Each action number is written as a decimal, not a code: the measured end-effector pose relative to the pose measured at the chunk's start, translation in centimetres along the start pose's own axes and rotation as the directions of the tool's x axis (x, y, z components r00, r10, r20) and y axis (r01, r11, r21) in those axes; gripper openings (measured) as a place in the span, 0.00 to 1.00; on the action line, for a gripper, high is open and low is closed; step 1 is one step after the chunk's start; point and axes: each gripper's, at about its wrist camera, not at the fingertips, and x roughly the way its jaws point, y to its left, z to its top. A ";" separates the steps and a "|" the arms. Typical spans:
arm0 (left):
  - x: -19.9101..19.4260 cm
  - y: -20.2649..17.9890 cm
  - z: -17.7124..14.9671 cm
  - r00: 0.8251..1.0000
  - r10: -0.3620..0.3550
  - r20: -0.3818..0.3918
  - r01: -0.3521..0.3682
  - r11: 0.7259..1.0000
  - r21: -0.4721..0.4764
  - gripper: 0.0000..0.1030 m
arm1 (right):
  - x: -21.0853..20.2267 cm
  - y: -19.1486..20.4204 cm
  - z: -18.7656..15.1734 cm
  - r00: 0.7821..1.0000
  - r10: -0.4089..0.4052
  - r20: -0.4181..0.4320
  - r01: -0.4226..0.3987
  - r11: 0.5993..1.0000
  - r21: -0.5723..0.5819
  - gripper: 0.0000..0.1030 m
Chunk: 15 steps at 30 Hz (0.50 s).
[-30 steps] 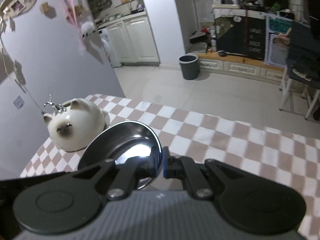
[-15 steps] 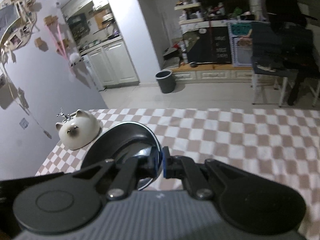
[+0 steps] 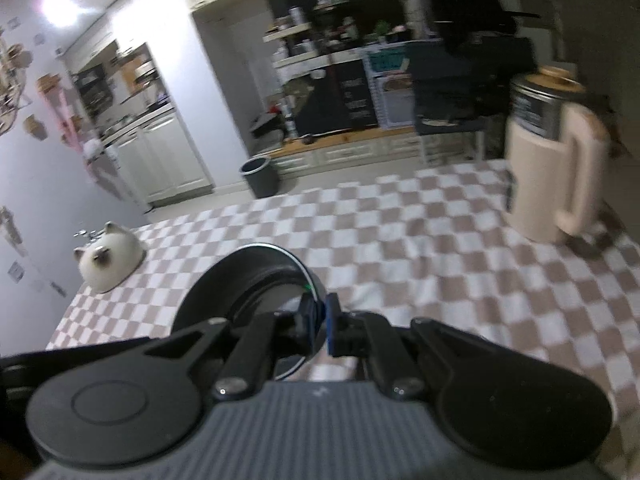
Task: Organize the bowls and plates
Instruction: 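Lift and carry the steel bowl with both tools toward the steel pan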
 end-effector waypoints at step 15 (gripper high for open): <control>5.6 -3.0 -4.6 0.986 -0.047 -0.162 0.057 0.997 0.059 0.16 | 0.3 -4.7 -2.2 0.994 -0.105 -0.036 0.108 0.987 0.119 0.09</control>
